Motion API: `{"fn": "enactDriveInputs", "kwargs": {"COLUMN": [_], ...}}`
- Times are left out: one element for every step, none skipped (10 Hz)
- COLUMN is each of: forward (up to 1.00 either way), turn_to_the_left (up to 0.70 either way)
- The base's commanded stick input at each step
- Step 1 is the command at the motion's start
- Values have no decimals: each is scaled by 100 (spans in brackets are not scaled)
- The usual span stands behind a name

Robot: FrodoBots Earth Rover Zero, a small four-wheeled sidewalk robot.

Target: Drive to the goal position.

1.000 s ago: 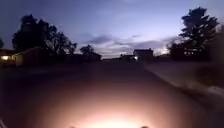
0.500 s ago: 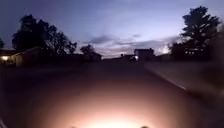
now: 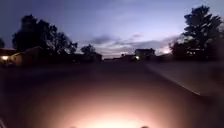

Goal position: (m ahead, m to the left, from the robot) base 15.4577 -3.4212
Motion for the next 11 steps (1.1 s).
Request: {"fn": "enactDriveInputs", "kwargs": {"forward": [70, 70, 70, 70, 70, 70, 70, 70, 70, 70, 70], "turn_to_the_left": [0, 0, 0, -8, -19, -30, -35, -35, 0, 0, 0]}}
